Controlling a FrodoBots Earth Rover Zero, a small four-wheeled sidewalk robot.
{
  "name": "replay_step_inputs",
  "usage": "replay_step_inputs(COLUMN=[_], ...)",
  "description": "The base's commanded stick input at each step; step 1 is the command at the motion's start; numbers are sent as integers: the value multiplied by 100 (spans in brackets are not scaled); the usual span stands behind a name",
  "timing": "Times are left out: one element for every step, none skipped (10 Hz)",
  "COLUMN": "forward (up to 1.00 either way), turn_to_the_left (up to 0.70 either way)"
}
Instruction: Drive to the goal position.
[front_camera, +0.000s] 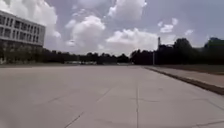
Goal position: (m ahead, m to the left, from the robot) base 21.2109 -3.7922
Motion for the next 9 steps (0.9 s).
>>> replay_step_inputs(forward=[70, 70, 70, 70, 70, 70, 70, 70, 70], turn_to_the_left=[6, 6, 6, -26, -29, -29, -29, -29, -29])
